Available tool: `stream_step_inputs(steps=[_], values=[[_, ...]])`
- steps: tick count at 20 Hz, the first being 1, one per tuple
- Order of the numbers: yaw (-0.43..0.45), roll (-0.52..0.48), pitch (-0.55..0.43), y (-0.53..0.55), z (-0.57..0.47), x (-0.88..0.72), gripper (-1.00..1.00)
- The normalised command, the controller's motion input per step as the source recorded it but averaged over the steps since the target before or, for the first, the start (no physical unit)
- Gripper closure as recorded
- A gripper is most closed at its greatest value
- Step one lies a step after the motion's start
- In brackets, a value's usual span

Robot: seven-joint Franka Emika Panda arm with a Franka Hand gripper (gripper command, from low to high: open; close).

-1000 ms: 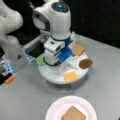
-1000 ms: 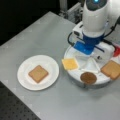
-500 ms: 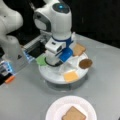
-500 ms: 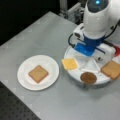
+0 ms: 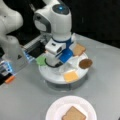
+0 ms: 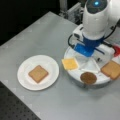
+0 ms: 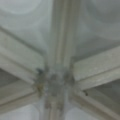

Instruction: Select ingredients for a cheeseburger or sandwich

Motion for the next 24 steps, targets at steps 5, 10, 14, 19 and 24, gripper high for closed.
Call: stream_step_inputs(steps=[5,10,14,19,24], values=[[-0.003,-0.121,-0.113,0.0,-0.1,-0.08,-1.0],[-0.008,-0.123,-0.115,0.01,-0.1,-0.08,-1.0],[-0.011,-0.128,-0.118,0.01,-0.1,-0.08,-1.0],[-0.008,-0.132,-0.127,0.02,-0.12,-0.08,-1.0],[0.01,-0.136,-0.127,0.02,-0.12,-0.08,-1.0]])
